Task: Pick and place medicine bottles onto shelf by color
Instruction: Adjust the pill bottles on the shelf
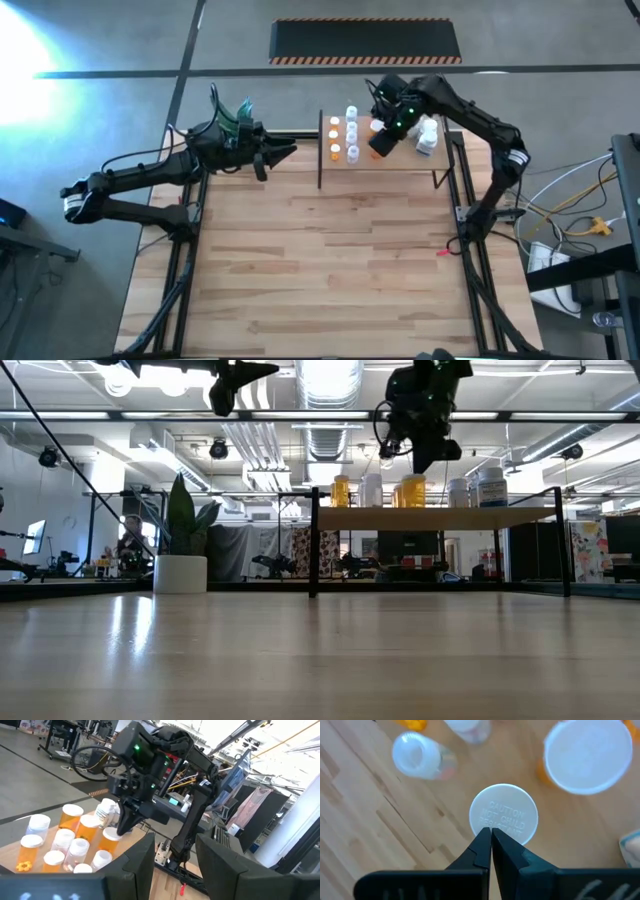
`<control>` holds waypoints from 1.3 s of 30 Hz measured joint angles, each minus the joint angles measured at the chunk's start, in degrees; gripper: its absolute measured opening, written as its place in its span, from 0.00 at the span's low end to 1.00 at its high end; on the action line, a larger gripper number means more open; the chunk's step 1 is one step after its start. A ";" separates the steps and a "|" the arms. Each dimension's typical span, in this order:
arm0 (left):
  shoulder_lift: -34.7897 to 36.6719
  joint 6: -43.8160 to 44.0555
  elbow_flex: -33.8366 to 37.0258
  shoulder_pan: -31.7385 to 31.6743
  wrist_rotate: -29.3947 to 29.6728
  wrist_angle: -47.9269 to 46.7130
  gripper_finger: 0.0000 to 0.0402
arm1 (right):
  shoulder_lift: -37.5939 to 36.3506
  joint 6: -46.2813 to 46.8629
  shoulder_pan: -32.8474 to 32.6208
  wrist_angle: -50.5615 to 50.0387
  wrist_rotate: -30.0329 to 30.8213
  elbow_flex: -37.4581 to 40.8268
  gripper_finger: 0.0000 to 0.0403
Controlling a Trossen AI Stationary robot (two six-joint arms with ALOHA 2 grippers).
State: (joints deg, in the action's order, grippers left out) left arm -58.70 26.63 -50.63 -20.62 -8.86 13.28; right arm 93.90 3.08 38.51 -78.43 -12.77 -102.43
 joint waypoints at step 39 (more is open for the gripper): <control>-0.15 0.00 0.02 0.00 -0.07 0.00 0.32 | 0.69 -2.67 16.28 -7.47 9.85 -6.90 0.02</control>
State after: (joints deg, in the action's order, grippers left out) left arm -58.85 26.63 -50.61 -20.62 -8.93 13.28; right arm 94.59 0.41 54.78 -85.91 -2.92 -109.33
